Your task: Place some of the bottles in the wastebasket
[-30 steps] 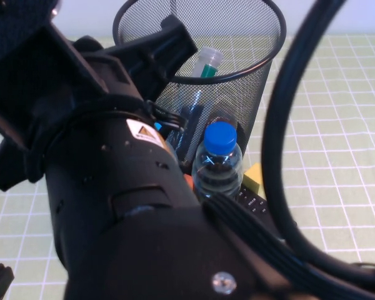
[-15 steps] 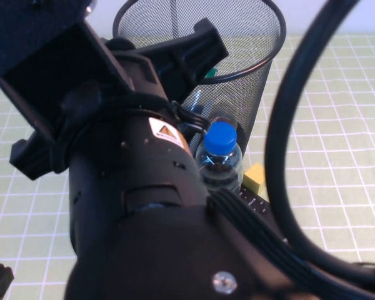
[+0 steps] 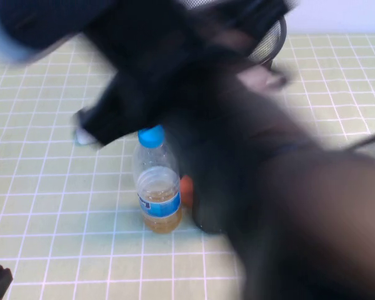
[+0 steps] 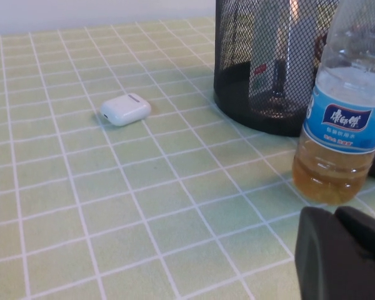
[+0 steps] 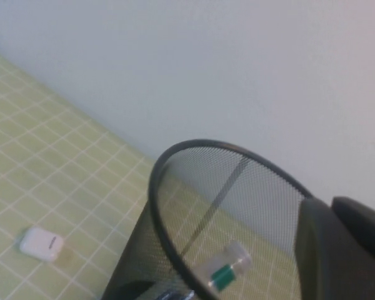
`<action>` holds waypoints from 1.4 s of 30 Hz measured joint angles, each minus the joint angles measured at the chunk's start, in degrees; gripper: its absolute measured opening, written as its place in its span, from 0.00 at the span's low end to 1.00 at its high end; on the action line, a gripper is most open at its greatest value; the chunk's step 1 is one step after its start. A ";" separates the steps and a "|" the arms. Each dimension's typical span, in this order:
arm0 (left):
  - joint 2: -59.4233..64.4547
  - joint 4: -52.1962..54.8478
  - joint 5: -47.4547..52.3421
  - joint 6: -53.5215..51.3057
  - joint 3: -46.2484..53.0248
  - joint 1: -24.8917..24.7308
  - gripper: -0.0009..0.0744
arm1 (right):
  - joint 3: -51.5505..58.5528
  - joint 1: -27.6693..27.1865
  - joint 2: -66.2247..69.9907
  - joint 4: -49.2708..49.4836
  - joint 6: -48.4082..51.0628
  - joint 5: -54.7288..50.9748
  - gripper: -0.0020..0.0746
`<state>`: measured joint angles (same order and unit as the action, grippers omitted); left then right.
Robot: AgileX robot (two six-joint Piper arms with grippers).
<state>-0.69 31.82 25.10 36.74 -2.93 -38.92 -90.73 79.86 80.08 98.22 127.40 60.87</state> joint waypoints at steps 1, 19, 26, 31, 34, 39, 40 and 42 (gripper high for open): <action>0.00 0.00 0.00 0.00 0.00 0.00 0.01 | 3.20 -2.28 -2.94 0.00 0.00 -4.76 0.02; 0.00 0.00 0.20 0.00 0.00 0.00 0.01 | 65.11 -63.86 -53.32 0.00 -20.70 -56.90 0.02; 0.00 0.00 0.20 0.00 0.00 0.00 0.01 | 80.22 -80.25 -72.58 0.12 -22.74 -61.30 0.02; 0.00 0.00 0.20 0.00 0.00 0.00 0.01 | 84.33 -82.03 -80.76 0.12 -23.44 -60.87 0.02; 0.00 0.00 0.20 0.00 0.00 0.00 0.01 | 84.93 -82.03 -82.06 0.12 -23.44 -60.87 0.02; 0.00 0.00 0.20 0.00 0.00 0.00 0.01 | 84.83 -82.03 -81.96 0.12 -23.44 -61.31 0.02; 0.00 0.00 0.20 0.00 0.00 0.00 0.01 | 84.83 -82.03 -81.96 0.12 -23.44 -61.43 0.02; 0.00 0.00 0.20 0.00 0.00 0.00 0.01 | 84.83 -82.03 -81.96 0.12 -25.31 -61.57 0.02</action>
<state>-0.69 31.82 25.31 36.74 -2.93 -38.92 -5.90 -2.18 -1.88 98.34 102.09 -0.70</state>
